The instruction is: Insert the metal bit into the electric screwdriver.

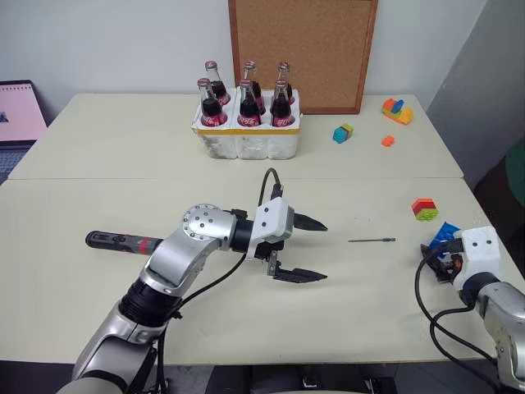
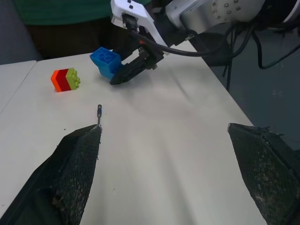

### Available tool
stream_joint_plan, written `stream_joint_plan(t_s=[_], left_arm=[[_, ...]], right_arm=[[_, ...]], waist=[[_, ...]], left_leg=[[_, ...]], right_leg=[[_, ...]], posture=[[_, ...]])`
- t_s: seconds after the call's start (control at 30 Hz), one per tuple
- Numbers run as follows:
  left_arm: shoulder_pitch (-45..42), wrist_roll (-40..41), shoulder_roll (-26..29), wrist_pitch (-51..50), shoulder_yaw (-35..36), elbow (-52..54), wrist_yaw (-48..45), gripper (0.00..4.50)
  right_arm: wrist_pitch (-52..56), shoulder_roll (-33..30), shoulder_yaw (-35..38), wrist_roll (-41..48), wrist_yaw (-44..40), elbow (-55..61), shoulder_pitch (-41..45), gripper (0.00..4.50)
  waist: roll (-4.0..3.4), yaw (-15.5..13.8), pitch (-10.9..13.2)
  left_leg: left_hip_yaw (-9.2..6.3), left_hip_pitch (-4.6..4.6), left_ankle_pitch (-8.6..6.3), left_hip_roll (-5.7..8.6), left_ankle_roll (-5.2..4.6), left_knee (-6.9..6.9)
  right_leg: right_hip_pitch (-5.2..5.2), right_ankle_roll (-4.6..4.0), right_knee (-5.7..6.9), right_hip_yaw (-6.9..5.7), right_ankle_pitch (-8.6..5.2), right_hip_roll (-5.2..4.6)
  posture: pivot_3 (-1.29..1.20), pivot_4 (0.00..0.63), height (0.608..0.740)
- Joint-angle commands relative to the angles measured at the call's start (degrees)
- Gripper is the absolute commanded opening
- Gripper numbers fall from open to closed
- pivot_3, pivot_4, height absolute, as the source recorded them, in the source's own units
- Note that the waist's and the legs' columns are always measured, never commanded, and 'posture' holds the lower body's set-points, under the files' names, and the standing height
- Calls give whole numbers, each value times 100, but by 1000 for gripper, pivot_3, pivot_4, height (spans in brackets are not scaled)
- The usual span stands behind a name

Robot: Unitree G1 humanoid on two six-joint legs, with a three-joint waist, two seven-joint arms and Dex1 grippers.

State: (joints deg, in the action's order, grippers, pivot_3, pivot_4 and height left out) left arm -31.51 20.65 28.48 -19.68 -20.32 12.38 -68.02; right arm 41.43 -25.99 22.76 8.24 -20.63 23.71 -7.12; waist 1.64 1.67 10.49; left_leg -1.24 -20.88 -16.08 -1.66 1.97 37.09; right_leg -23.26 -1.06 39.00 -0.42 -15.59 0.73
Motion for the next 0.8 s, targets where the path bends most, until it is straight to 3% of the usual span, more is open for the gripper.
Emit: stream_joint_plan(t_s=[0.03, 0.13, 0.2, 0.37, 0.57, 0.8], left_arm=[[-138, -71, -98, 116, -11, -12, -6, 4500], [-147, -83, -134, 102, 4, -12, -10, 4500], [-134, -81, -137, 84, 13, 10, -8, 4500], [-138, -28, -96, 15, 149, -1, 28, 4500], [-193, 104, -46, -91, 410, -38, 98, 4500], [-183, 211, 748, -310, 1130, 52, 42, 4500]], right_arm=[[-220, -1, 308, 149, 109, -207, 178, 2803], [-164, 75, 442, 321, 146, -217, 244, 2803], [-61, 111, 526, 482, 127, -98, 209, 3503], [119, -2, 745, 784, -18, 479, -107, 4437], [254, -509, 1043, 912, -288, 1209, -566, 4437], [195, -1589, 1145, 1633, -1425, 2148, -623, 4437]], waist=[[-1, 0, 0], [-2, 0, -1], [-2, -2, -1], [-5, -4, -1], [-11, -4, -3], [-14, 27, 0]], left_leg=[[1, 0, 0, 0, 0, 0], [7, -1, 0, 1, 0, 0], [6, -2, 0, 1, 0, 0], [4, -2, 0, 1, 0, 0], [5, -2, 0, 2, 0, 1], [-1, 5, 0, -6, 0, -1]], right_leg=[[0, 0, 0, 2, 0, 1], [0, 0, -3, 6, 0, 1], [0, 1, -4, 5, 0, 1], [0, 1, -4, 5, 0, 1], [0, 1, -3, 6, 0, 1], [2, 1, -2, 1, -1, 5]], posture=[[0, 150, 740], [0, 150, 740], [0, 150, 740], [0, 150, 740], [0, 150, 740], [0, 150, 740]])
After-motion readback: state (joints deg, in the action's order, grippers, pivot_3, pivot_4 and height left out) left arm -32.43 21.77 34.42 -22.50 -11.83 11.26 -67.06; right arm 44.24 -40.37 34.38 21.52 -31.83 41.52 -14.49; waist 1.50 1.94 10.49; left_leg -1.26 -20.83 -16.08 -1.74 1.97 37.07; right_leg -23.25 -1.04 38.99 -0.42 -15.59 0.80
